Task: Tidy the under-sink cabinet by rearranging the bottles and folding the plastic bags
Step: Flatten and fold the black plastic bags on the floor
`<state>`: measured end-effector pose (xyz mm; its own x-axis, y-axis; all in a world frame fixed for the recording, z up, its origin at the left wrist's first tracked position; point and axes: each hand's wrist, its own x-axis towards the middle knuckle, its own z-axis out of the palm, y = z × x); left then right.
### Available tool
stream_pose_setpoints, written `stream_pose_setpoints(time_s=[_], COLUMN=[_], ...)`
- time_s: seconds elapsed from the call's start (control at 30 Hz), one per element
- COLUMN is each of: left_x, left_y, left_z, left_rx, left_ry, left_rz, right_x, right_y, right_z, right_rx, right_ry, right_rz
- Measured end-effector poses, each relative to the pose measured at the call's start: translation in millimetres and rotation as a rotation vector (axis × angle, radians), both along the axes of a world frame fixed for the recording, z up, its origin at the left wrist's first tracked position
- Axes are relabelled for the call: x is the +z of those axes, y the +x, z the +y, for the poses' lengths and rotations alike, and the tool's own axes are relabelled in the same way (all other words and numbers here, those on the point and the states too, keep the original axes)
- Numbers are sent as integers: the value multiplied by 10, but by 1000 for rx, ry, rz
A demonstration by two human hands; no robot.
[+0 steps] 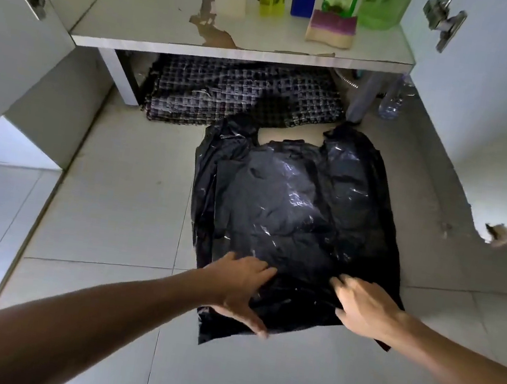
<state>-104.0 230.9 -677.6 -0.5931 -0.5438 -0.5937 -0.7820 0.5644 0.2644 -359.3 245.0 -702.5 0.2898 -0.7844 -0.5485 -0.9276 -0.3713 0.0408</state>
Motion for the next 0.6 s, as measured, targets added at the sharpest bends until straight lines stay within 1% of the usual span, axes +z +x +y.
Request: stream_pose_setpoints(time_s=[0.07, 0.13, 0.33, 0.37, 0.4, 0.47, 0.5, 0.57, 0.6], left_x=[-117, -218, -262, -248, -198, -113, -40, 92, 213], left_y=[-45, -77, -84, -78, -75, -70, -66, -44, -26], left_z=[174, 301, 292, 246, 201, 20, -103, -401, -459], left_rx=[-45, -42, -44, -39, -10, 179, 297, 442, 484], left_ry=[-10, -5, -24, 18, 69, 237, 293, 314, 365], left_rz=[-10, 0, 3, 1, 12, 91, 150, 316, 411], right_x=[-38, -59, -192, -182, -137, 25, 137, 466, 621], right_y=[7, 14, -47, -42, -33, -67, -97, -116, -133], right_z=[46, 101, 159, 126, 80, -56, -147, -349, -456], right_rx=[58, 107, 274, 289, 283, 158, 95, -29, -92], right_ry=[11, 2, -255, -235, -149, 17, 82, 161, 193], right_rz=[67, 130, 38, 41, 28, -73, -137, -232, -260])
